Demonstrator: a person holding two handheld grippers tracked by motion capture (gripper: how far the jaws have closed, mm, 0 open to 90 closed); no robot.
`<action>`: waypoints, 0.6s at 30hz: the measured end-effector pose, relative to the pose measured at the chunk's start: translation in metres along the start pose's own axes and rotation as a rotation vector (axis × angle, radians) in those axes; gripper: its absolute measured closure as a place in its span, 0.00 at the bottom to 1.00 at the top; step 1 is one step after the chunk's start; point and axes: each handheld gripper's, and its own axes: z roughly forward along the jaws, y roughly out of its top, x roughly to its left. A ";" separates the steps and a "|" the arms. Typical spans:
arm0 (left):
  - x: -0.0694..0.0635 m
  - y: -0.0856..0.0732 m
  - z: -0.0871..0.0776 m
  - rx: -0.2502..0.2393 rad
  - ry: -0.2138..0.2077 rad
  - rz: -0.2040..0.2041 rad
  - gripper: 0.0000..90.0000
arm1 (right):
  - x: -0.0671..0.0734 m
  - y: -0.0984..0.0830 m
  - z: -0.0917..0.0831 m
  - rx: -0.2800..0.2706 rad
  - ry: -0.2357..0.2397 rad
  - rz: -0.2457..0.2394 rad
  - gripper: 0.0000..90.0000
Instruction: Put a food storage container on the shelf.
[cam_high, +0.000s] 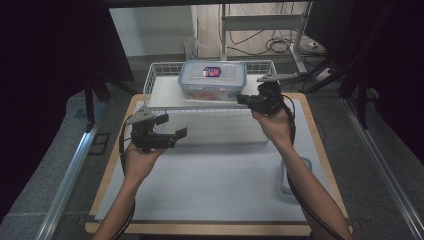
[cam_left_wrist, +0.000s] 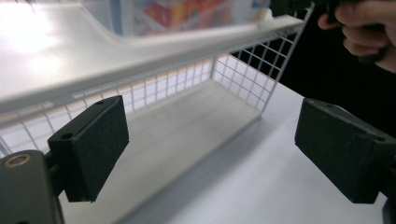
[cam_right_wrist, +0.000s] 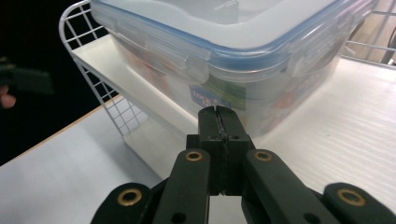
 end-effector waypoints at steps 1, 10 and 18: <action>-0.002 -0.002 0.001 0.002 -0.004 0.006 0.10 | -0.001 0.000 0.000 0.000 -0.004 0.004 1.00; -0.020 -0.014 0.005 0.022 -0.025 0.061 0.10 | -0.004 -0.003 0.002 -0.005 -0.003 0.015 0.99; -0.031 -0.040 0.006 0.070 -0.052 0.070 0.09 | 0.013 -0.023 -0.014 -0.032 0.030 -0.039 0.89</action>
